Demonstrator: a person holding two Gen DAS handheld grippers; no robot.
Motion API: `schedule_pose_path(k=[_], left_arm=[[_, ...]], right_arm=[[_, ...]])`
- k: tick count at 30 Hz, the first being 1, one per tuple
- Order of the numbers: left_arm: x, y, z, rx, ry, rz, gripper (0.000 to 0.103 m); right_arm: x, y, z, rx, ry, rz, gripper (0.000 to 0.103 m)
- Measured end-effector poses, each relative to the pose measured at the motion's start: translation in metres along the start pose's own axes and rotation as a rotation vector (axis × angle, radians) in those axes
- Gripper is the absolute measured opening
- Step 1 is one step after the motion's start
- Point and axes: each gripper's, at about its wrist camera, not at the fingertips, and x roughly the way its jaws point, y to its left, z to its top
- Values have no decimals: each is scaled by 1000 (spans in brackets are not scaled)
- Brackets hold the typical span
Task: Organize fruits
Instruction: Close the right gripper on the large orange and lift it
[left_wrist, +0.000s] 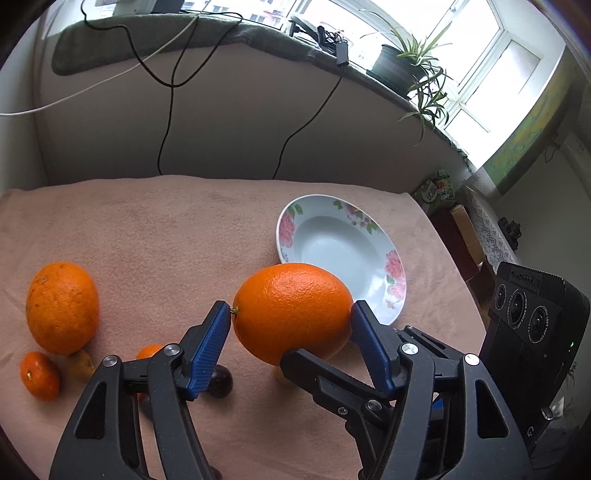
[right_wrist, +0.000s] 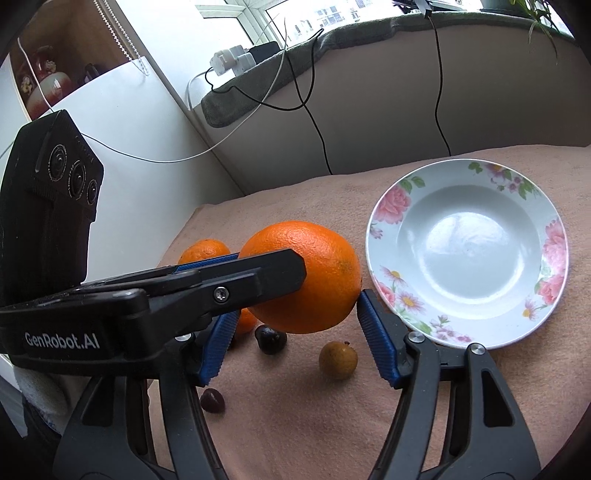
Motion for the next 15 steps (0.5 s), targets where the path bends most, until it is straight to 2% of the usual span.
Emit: schedule_pose_path(k=[15], left_arm=[[38, -48, 1, 35, 50, -71, 67]], right_arm=[[-34, -52, -7, 38, -18, -71, 68]])
